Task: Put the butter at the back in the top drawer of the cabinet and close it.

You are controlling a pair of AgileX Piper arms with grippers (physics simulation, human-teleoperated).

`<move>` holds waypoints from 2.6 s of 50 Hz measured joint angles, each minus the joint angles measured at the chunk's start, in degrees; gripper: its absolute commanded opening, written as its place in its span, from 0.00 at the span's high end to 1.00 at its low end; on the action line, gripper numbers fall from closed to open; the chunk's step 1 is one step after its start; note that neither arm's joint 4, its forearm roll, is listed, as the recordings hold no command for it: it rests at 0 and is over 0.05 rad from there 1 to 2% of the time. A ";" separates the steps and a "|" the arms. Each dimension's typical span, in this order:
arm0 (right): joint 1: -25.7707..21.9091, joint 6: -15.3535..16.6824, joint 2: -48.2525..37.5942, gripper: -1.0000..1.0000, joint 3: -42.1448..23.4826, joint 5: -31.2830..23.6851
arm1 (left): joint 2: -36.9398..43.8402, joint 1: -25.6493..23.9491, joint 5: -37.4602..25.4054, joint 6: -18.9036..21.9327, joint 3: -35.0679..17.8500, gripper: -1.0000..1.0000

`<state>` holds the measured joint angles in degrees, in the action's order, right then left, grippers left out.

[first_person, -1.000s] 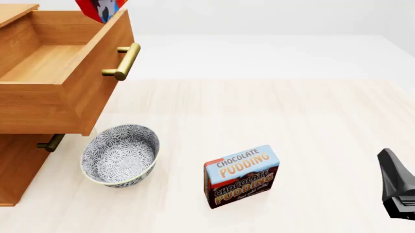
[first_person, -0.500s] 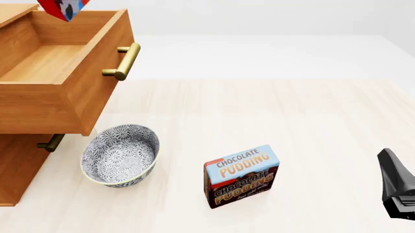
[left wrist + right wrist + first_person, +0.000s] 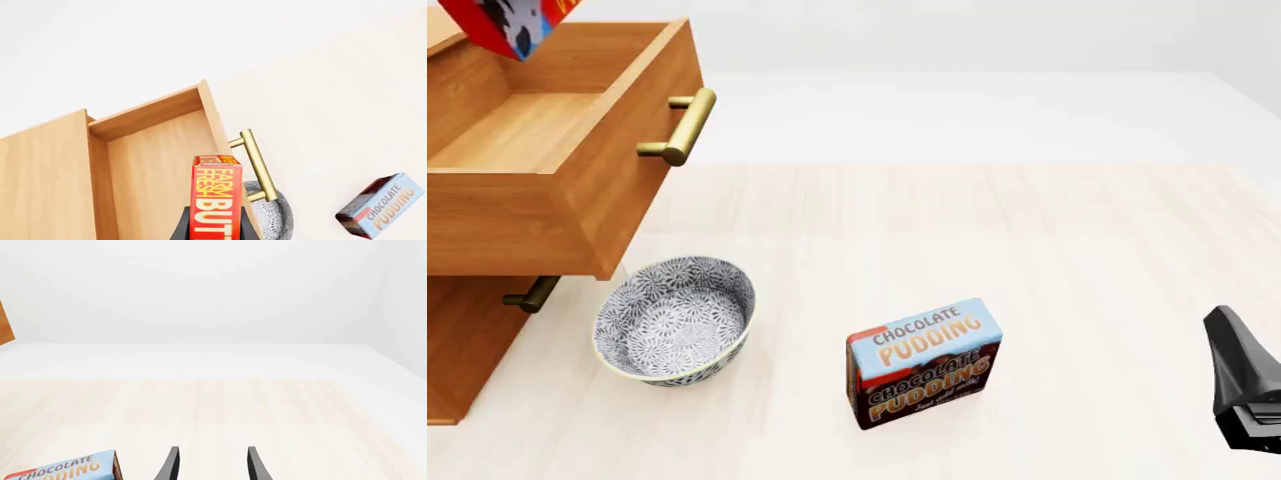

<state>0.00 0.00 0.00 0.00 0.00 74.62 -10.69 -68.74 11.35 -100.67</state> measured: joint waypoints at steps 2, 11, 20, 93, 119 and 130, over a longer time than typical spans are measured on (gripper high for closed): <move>0.00 0.00 0.00 0.00 0.00 0.00 | -0.15 0.45 0.20 0.00 0.56 1.00; 0.00 0.00 0.00 0.00 0.00 0.00 | -0.48 2.10 0.87 -0.04 2.29 1.00; 0.00 0.00 0.00 0.00 0.00 0.00 | -0.63 3.47 1.62 -0.07 3.90 1.00; 0.00 0.00 0.00 0.00 0.00 0.00 | 0.52 9.79 8.18 2.36 15.04 1.00; 0.00 0.00 0.00 0.00 0.00 0.00 | 1.68 10.35 9.95 2.36 17.14 1.00; 0.00 0.00 0.00 0.00 0.00 0.00 | 2.26 10.66 10.77 2.27 18.10 1.00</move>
<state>0.00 0.00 0.00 0.00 0.00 76.89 -0.03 -57.97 13.62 -82.58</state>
